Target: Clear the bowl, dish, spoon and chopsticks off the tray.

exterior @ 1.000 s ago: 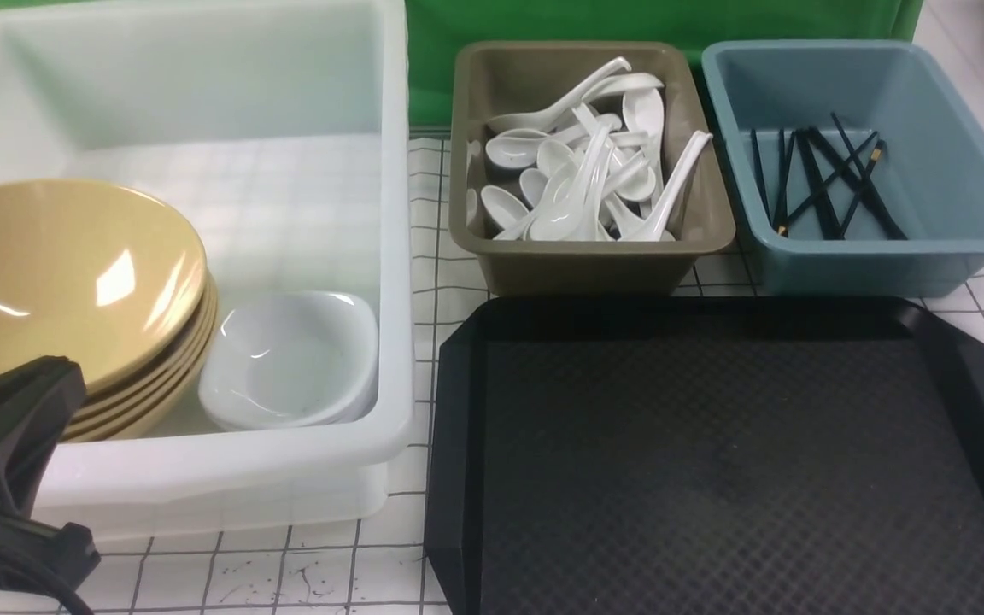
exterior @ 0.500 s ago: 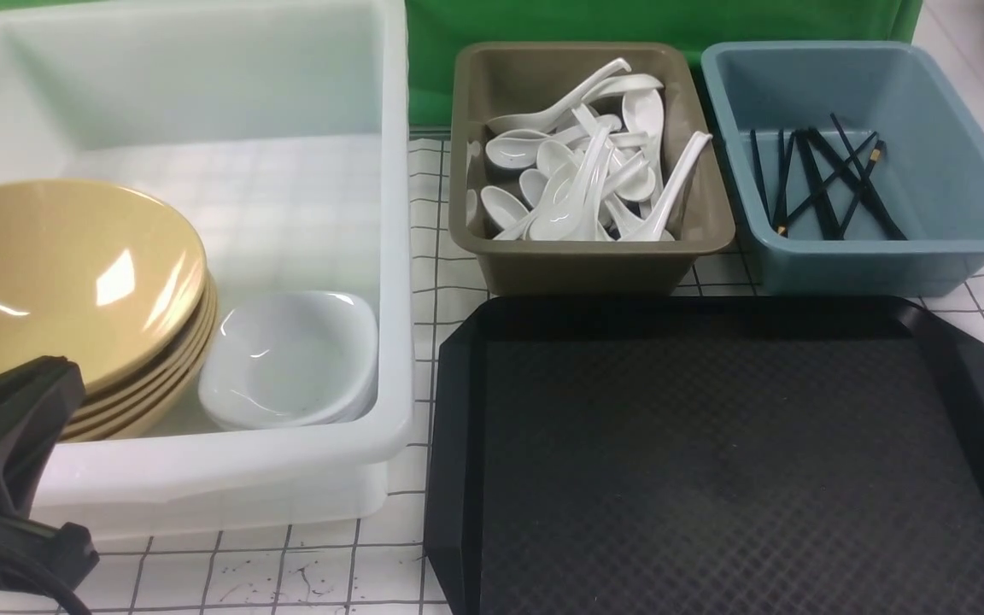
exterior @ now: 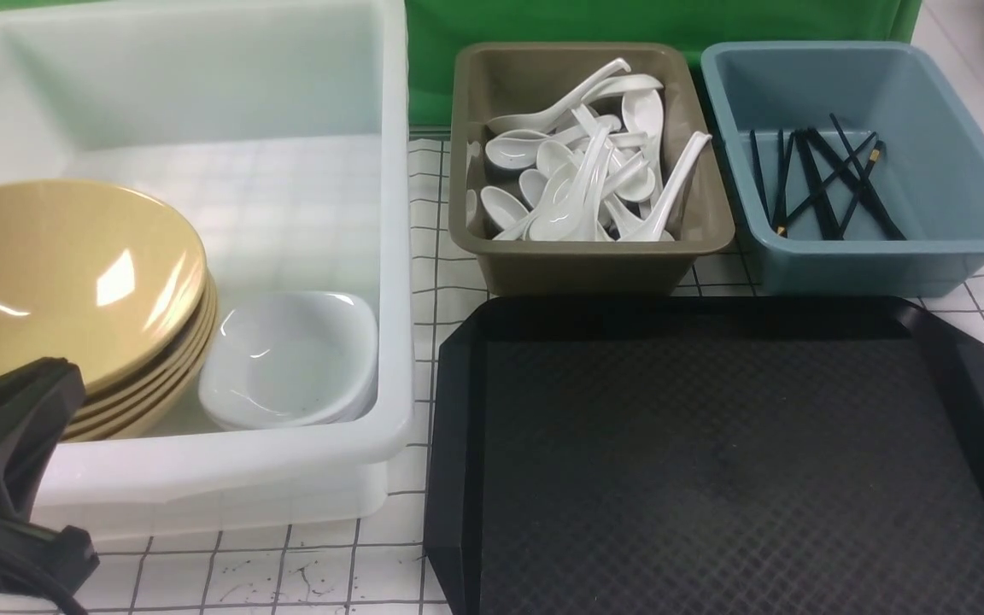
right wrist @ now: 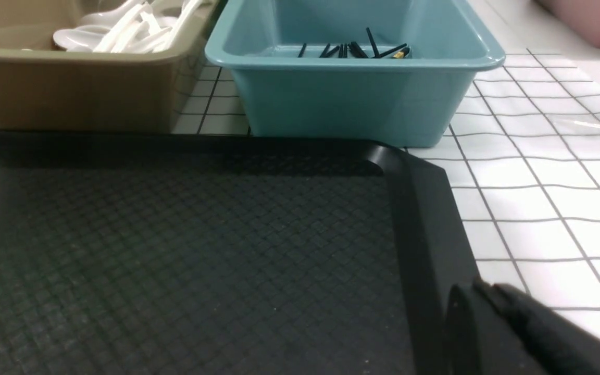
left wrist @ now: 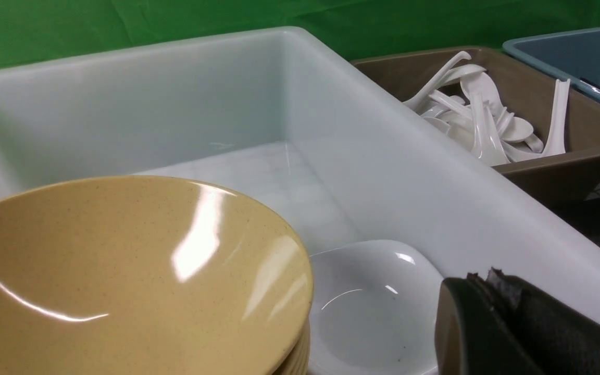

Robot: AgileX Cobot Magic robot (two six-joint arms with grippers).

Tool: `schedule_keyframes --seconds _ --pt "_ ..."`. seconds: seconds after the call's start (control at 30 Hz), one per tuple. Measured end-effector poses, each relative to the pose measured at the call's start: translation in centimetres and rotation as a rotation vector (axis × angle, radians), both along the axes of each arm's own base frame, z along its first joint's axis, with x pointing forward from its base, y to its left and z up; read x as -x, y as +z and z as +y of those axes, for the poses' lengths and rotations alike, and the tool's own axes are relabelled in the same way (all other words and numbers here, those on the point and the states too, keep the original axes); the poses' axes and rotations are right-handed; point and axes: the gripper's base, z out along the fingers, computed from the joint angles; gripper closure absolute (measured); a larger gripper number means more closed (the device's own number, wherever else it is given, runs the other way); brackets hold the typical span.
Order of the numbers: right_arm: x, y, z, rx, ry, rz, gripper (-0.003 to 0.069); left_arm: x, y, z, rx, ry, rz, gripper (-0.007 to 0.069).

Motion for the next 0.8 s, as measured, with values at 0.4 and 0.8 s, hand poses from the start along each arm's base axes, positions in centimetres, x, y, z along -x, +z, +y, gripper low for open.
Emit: schedule_keyframes --seconds 0.4,0.8 --pt "0.0 0.0 0.0 0.0 0.0 -0.001 0.0601 2.1 -5.7 1.8 0.164 0.188 -0.239 0.0636" --pt "0.0 0.0 0.0 -0.002 0.0 -0.001 0.0586 3.3 -9.6 2.6 0.15 0.335 0.066 0.0636"
